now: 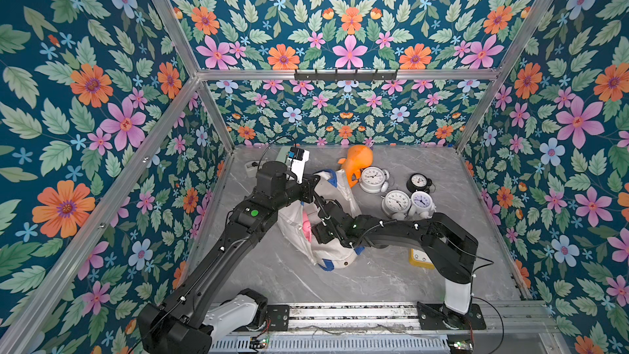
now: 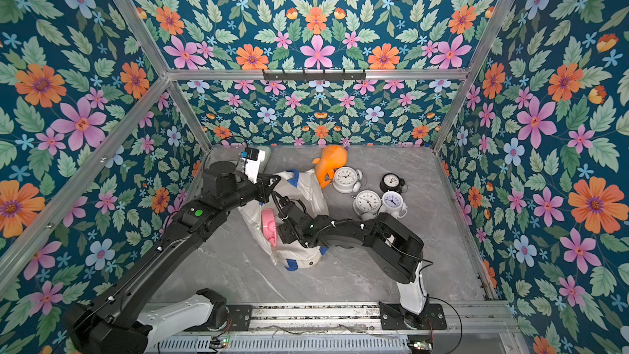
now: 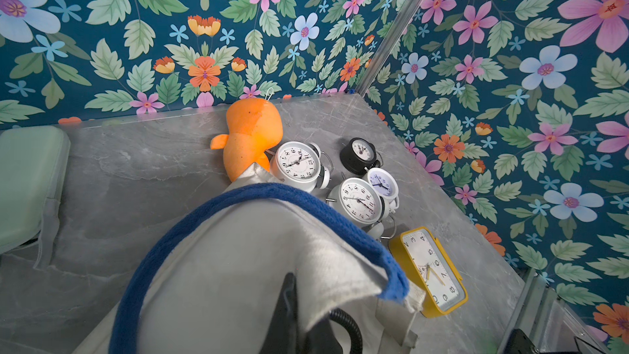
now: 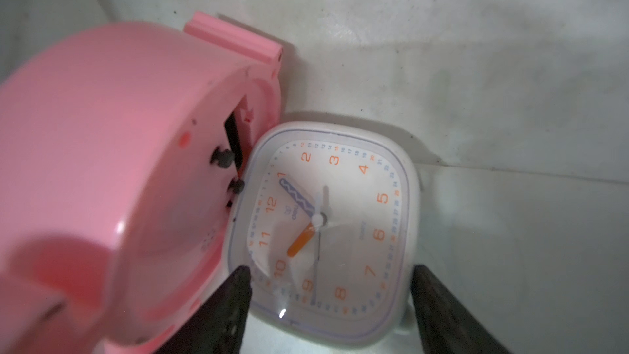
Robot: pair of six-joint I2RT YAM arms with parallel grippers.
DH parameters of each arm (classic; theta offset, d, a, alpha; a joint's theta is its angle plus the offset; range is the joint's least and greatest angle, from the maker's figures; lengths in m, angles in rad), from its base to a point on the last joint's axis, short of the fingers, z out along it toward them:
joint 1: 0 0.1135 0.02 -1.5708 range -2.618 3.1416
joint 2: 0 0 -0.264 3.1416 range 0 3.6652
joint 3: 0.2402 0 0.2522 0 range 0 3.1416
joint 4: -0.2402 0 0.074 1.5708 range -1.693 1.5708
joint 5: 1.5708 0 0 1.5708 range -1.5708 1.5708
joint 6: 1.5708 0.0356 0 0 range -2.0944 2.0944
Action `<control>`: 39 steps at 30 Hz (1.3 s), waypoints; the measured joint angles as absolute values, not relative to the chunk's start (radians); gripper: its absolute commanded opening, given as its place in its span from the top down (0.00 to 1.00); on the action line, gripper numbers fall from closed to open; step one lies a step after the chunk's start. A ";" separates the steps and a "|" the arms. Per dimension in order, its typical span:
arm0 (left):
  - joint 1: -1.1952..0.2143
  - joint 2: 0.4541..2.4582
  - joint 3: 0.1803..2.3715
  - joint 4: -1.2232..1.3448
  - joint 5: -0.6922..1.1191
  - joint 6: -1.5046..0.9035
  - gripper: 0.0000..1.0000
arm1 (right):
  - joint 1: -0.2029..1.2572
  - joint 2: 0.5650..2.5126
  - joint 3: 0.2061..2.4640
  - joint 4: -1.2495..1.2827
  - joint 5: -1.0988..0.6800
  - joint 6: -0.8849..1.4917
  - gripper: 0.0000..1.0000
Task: Take the alarm clock out of the canvas bag
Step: Pick up the alarm from the canvas bag.
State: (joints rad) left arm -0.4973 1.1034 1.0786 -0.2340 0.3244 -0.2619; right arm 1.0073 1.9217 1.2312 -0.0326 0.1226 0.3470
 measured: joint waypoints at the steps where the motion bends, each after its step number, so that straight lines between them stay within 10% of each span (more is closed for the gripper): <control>1: -0.498 1.104 1.081 -0.236 0.326 -0.262 1.00 | 1.007 1.925 1.233 -0.031 0.110 0.354 0.01; 39: -0.498 1.116 1.100 -0.233 0.337 -0.262 1.00 | 0.921 1.987 1.325 -0.204 0.212 0.414 0.01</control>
